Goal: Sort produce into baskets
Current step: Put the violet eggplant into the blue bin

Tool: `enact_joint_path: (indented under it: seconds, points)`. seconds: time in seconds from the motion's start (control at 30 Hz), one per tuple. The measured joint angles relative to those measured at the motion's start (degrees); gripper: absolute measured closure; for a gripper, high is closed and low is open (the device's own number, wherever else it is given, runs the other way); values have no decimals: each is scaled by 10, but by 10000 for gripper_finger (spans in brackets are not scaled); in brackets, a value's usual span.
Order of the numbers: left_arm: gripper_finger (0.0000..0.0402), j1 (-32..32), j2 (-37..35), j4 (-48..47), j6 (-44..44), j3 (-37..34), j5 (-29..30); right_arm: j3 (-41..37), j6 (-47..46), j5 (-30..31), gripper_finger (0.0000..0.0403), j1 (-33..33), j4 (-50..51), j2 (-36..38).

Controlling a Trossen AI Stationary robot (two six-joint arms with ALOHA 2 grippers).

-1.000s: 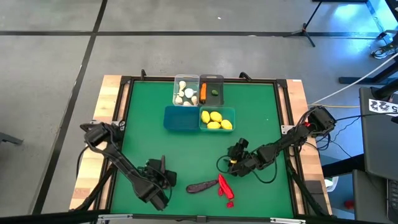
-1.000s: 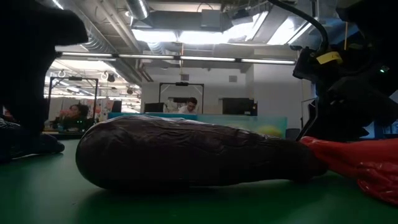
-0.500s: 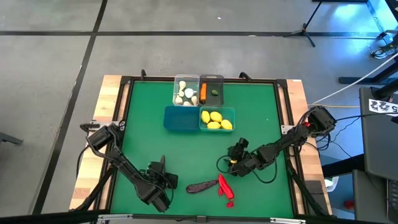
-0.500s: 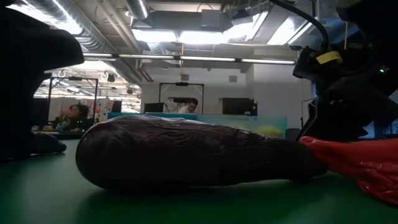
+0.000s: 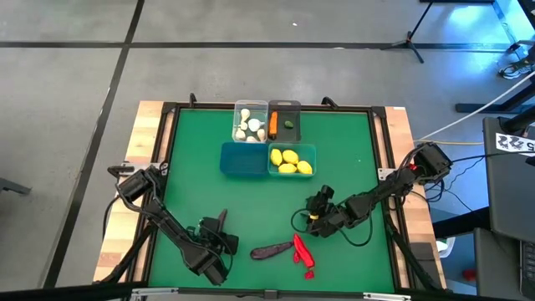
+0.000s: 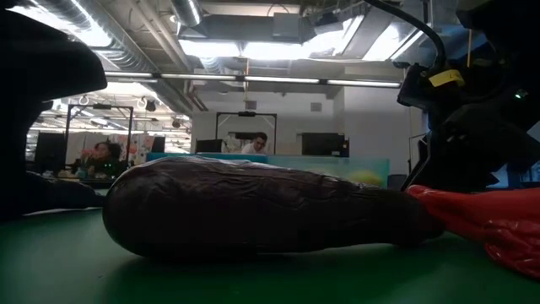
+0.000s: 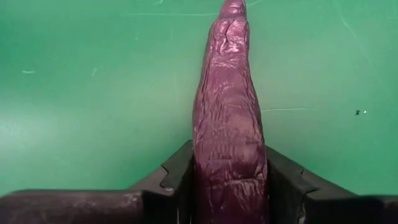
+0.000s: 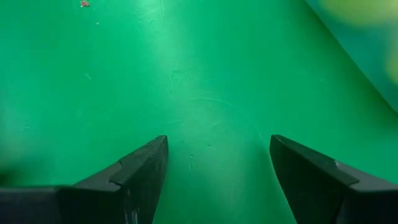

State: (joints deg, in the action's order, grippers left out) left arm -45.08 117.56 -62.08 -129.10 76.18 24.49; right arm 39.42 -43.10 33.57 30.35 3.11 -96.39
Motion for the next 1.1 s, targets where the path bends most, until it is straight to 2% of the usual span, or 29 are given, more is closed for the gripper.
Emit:
enact_joint_path:
  seconds: [0.23,0.43,0.73,0.87,1.1]
  points:
    - [263,2,-5,-7,32,-1,2,0,0,1,123,0,0,0]
    - [269,11,-29,-60,69,-1,12,0,0,1,123,0,0,0]
    - [259,51,-89,-170,201,-1,92,0,1,1,123,0,0,0]
    - [264,81,-120,-195,306,-1,160,0,1,1,123,0,0,0]
    - [256,155,-169,-180,601,-1,238,0,1,1,123,0,0,0]
